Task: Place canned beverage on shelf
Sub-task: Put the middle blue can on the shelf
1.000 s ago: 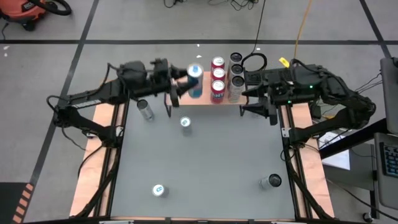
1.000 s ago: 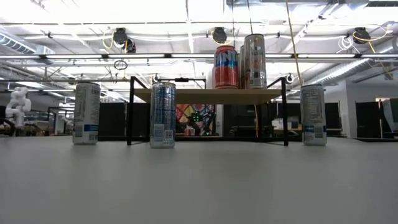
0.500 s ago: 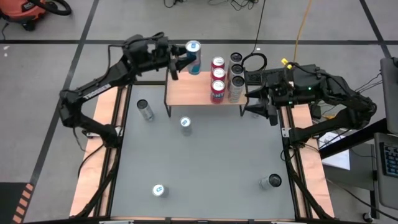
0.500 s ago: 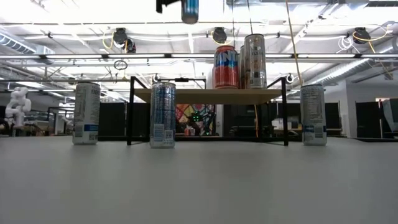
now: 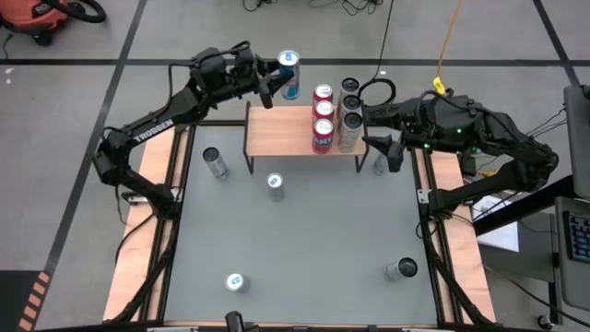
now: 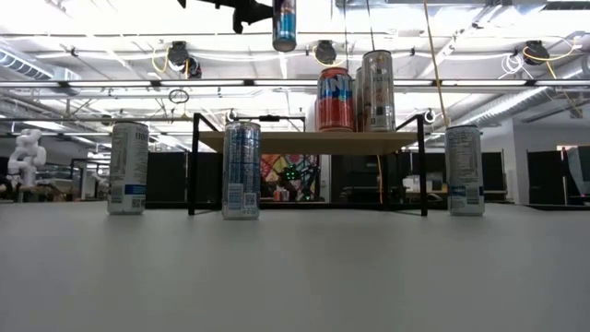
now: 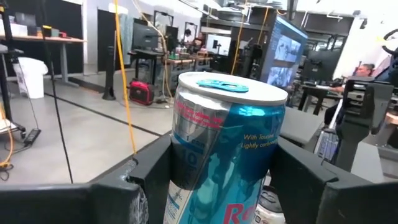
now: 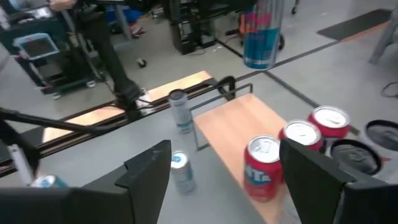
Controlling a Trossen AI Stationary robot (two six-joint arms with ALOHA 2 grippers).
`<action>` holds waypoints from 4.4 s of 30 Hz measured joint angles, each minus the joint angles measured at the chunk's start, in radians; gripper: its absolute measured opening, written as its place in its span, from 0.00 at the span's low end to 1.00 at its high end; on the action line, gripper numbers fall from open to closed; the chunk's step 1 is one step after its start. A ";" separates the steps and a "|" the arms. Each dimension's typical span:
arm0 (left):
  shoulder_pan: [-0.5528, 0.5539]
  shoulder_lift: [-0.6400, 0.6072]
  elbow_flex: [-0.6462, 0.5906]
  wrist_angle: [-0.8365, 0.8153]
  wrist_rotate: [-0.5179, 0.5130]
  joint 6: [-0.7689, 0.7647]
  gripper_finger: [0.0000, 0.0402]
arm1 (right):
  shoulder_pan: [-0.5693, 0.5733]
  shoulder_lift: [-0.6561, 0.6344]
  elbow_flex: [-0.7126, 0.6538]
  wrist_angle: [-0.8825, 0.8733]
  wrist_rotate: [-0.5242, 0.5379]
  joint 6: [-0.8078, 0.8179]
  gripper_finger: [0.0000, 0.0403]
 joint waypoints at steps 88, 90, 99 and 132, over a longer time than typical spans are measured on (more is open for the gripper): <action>0.194 0.370 -0.289 0.536 0.390 0.032 0.55 | -0.033 0.040 0.000 -0.011 0.093 -0.011 0.65; 0.194 0.370 -0.289 0.534 0.385 0.033 0.55 | -0.033 0.040 0.000 -0.011 0.093 -0.011 0.65; 0.168 0.369 -0.289 0.534 0.302 0.086 0.55 | -0.033 0.040 0.000 -0.011 0.092 -0.026 0.65; 0.149 0.367 -0.288 0.501 0.203 0.106 0.67 | -0.033 0.040 0.000 -0.011 0.092 -0.032 0.65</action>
